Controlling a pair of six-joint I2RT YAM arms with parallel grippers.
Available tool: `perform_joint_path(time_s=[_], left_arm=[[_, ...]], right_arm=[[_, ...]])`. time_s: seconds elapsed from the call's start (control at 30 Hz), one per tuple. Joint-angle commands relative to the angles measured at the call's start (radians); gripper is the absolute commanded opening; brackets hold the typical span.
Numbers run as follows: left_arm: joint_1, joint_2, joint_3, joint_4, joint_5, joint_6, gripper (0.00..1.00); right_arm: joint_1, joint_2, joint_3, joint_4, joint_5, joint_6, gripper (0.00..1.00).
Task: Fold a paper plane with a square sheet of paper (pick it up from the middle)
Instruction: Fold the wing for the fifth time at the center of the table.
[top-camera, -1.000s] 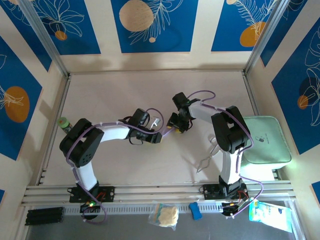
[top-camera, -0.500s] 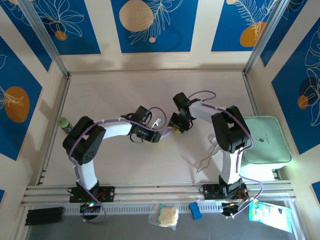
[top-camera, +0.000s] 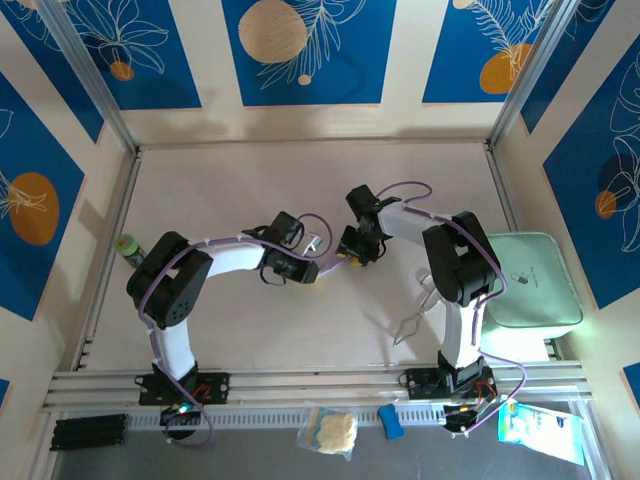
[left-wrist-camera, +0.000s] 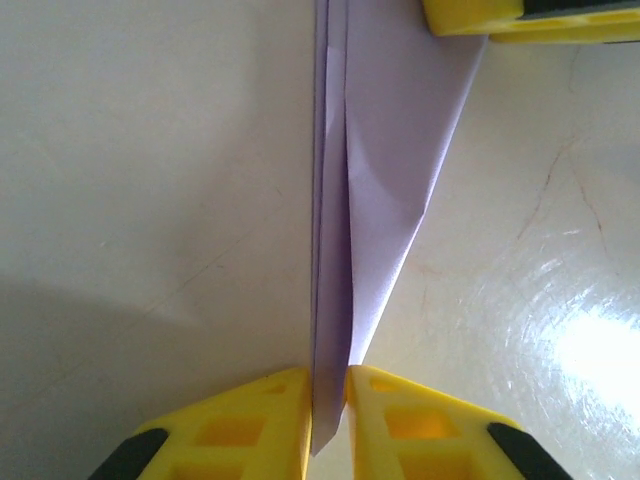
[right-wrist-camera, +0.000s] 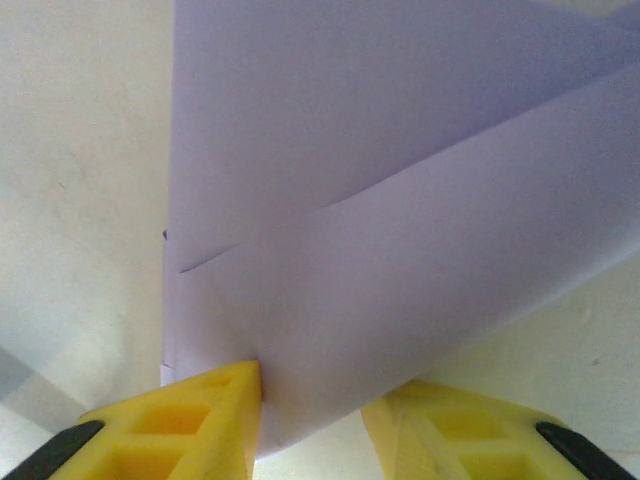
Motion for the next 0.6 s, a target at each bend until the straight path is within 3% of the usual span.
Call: perform_joint_path(time_s=[0.0, 0.2, 0.37, 0.57], left_arm=[[-0.010, 0.039, -0.011, -0.019, -0.008, -0.034, 0.17], [-0.010, 0.025, -0.022, 0.013, -0.013, -0.067, 0.14], [-0.011, -0.024, -0.030, 0.039, 0.031, -0.062, 0.31], [-0.012, -0.009, -0.021, 0.030, 0.025, -0.039, 0.39]], right_arm=[[-0.002, 0.147, -0.058, 0.035, 0.120, 0.002, 0.37], [-0.001, 0.164, -0.050, 0.018, 0.122, 0.001, 0.38], [-0.004, 0.163, -0.046, 0.017, 0.123, -0.003, 0.38], [-0.006, 0.166, -0.032, 0.016, 0.125, -0.014, 0.38]])
